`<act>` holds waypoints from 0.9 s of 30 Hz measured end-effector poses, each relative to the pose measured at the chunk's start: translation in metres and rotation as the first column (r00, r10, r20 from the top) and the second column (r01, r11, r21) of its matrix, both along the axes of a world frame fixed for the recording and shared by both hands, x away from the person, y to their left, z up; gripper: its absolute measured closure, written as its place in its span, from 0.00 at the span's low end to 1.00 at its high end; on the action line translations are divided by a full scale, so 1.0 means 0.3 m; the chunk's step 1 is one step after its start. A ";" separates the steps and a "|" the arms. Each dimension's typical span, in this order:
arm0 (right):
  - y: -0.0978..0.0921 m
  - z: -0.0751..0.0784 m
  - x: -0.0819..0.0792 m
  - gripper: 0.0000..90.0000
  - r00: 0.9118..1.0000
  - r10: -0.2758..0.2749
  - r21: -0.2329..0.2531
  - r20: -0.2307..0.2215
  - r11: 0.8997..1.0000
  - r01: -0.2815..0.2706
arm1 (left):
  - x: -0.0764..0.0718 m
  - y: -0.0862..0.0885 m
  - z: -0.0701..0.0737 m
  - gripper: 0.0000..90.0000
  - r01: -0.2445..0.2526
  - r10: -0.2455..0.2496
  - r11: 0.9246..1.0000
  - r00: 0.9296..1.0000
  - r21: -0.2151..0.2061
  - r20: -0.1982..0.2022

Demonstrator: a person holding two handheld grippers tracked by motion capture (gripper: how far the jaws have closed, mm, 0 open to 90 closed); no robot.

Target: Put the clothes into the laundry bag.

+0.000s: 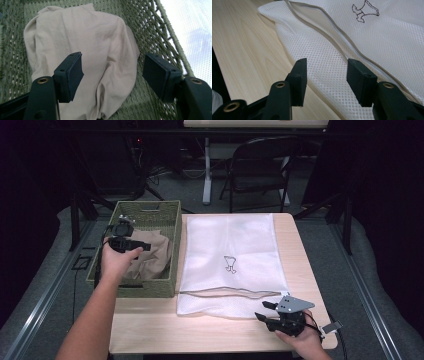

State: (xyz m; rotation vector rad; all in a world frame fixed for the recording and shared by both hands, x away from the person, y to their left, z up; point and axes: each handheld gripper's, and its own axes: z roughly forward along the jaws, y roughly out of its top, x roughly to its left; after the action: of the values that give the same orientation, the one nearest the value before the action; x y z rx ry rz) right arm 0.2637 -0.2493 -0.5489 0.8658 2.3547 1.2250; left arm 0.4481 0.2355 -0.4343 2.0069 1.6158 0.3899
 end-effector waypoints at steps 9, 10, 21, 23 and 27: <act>-0.001 -0.002 0.002 0.56 1.000 0.005 0.001 -0.006 1.000 -0.005 | 0.056 -0.009 -0.046 0.35 -0.020 0.020 1.000 0.999 0.000 -0.035; -0.001 -0.002 0.002 0.56 1.000 0.004 0.002 -0.005 1.000 -0.004 | 0.063 -0.009 -0.052 0.34 -0.024 0.024 1.000 0.999 0.005 -0.044; -0.009 -0.001 0.004 0.56 1.000 0.003 0.009 -0.009 1.000 -0.003 | 0.114 0.020 -0.132 0.33 -0.063 0.064 0.998 0.992 0.014 -0.113; -0.009 -0.001 0.004 0.56 1.000 0.004 0.012 -0.005 1.000 -0.004 | 0.124 0.021 -0.143 0.33 -0.068 0.070 0.998 0.989 0.018 -0.132; -0.010 0.000 0.003 0.56 1.000 0.003 0.015 -0.003 1.000 -0.003 | 0.136 0.019 -0.157 0.33 -0.070 0.073 0.997 0.987 0.025 -0.142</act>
State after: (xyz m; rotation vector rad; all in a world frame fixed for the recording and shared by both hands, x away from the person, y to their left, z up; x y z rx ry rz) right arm 0.2647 -0.2522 -0.5491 0.8698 2.3534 1.2451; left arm 0.4890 0.2410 -0.4813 2.0358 1.7817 0.2951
